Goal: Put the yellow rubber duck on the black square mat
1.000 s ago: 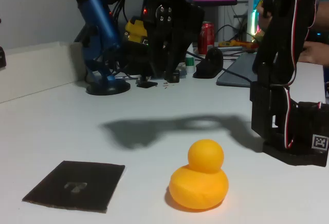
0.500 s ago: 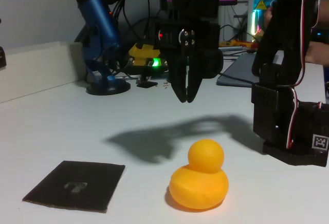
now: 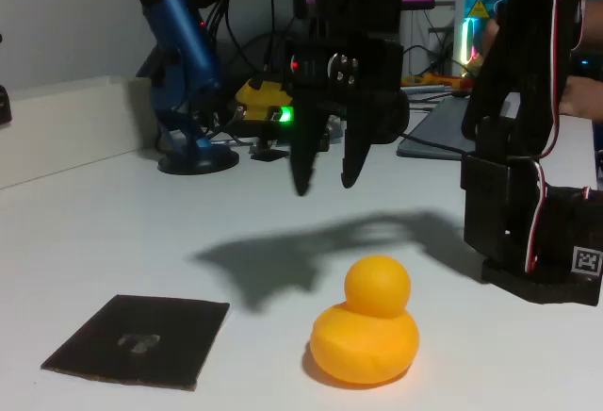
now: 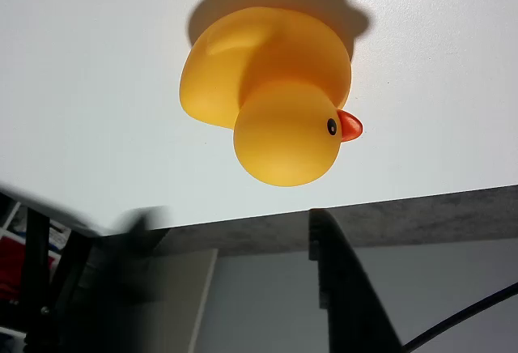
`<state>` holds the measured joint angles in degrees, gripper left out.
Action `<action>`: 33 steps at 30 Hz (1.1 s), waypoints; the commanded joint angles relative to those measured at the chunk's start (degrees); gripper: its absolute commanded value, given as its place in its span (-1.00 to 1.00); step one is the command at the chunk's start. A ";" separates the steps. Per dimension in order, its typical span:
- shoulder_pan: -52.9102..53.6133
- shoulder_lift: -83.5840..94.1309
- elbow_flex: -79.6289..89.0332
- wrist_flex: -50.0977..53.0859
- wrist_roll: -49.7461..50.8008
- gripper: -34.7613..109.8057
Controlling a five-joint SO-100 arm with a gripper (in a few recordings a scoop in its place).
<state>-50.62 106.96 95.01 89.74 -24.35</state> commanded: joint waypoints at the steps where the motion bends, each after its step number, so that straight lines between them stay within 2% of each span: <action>1: -2.20 1.41 0.53 0.97 -0.88 0.01; 11: -1.58 -4.75 0.88 -0.18 -0.97 0.04; 22: 2.46 -10.99 1.58 -10.72 -1.05 0.04; 33: 3.16 -16.79 0.97 -10.20 -1.05 0.04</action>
<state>-47.81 88.95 96.24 78.84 -24.35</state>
